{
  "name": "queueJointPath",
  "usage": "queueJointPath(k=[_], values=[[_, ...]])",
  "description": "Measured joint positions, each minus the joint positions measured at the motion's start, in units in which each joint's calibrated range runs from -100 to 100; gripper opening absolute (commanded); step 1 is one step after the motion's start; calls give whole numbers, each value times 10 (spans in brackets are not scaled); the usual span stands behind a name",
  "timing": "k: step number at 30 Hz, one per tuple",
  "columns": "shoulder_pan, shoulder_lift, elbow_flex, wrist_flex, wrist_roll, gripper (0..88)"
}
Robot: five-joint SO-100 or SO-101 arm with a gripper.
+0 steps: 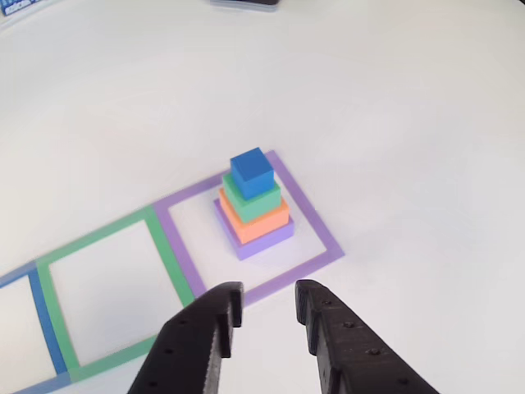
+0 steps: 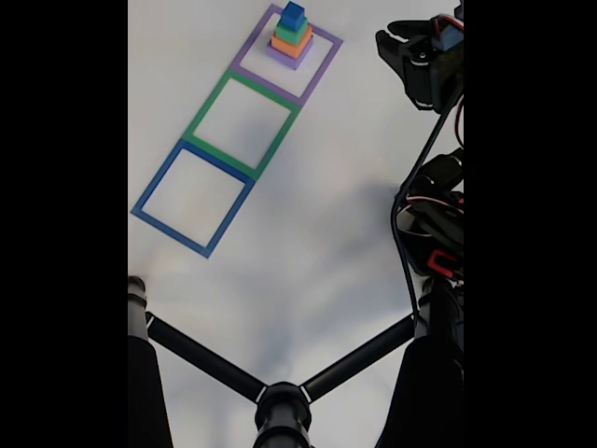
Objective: Tower of hanoi
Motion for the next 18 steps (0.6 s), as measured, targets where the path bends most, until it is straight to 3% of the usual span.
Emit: queueJointPath(k=[7,18], values=[[59,7,143,-152,8,212],[88,62,375,-453,8,250]])
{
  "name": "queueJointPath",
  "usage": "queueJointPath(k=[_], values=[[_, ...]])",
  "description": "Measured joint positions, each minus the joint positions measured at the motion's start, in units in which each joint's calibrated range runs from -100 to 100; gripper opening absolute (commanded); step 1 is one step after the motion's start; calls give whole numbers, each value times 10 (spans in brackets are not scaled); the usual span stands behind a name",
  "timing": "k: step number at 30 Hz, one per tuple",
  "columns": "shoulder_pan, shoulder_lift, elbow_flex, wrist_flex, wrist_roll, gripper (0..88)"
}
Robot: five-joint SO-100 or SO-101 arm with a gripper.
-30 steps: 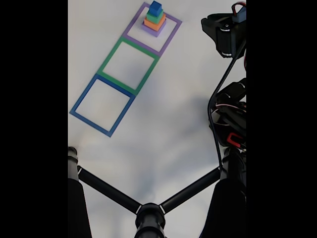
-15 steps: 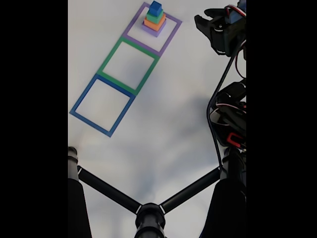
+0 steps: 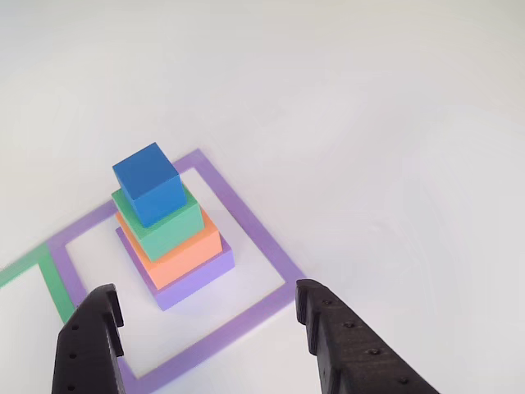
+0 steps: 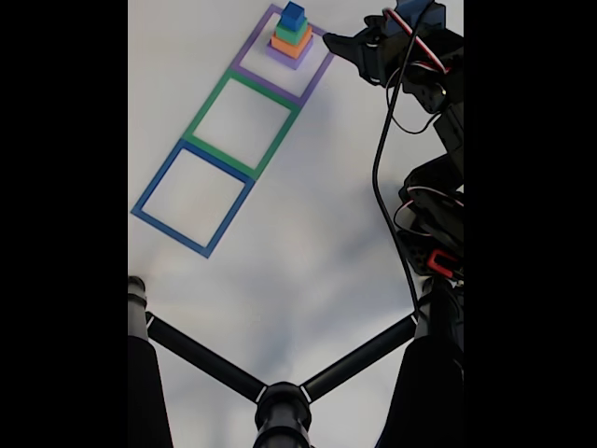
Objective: Tower of hanoi
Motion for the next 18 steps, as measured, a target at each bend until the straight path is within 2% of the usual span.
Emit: queueJointPath(k=[10,18], values=[[-23,149,83,-300,0,251],[-48,251,83,-407,0,251]])
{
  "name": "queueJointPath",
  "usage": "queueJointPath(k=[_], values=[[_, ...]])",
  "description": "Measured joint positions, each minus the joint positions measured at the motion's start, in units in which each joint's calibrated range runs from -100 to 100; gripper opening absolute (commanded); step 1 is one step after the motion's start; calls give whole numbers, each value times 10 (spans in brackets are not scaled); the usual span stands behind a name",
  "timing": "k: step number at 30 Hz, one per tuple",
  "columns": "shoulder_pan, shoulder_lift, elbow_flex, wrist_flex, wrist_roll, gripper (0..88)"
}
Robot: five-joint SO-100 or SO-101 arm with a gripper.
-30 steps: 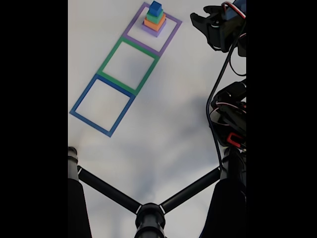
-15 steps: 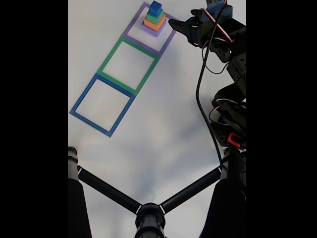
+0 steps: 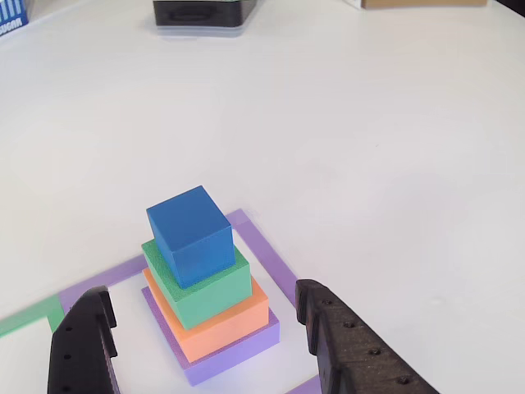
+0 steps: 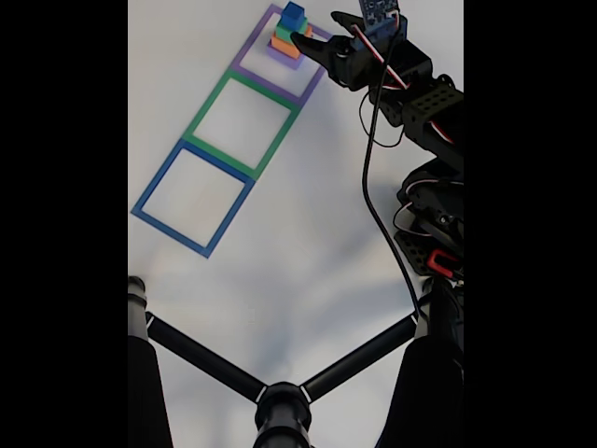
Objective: Tower of hanoi
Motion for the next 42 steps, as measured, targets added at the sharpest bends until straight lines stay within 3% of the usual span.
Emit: queueJointPath(k=[15,42], values=[[-13,167,-97,-78,0,251],[-36,267,-147,-146,0,200]])
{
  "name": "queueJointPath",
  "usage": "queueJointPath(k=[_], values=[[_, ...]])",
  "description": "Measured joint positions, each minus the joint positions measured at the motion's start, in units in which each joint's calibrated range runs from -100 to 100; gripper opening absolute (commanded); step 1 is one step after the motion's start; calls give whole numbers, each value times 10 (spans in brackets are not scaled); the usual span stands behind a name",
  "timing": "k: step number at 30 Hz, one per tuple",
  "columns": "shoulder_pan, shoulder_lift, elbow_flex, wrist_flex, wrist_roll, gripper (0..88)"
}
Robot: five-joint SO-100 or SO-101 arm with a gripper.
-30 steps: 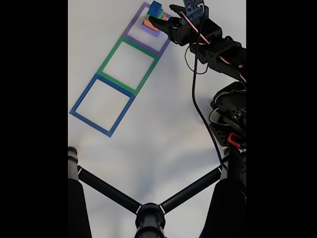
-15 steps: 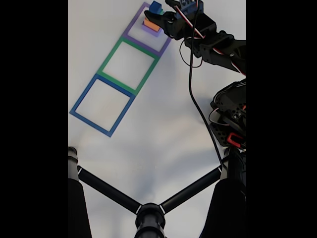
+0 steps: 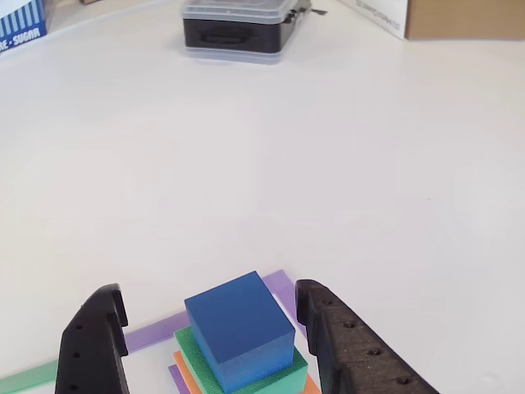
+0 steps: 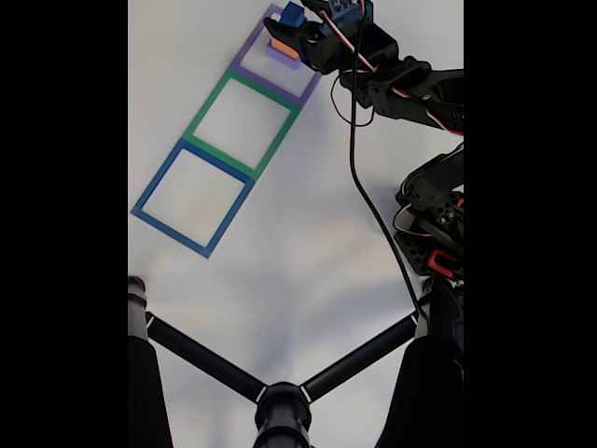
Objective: Tower of hanoi
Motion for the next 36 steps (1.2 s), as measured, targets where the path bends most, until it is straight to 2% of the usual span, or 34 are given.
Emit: queueJointPath(k=[36], values=[[-3,0,12,0,0,58]])
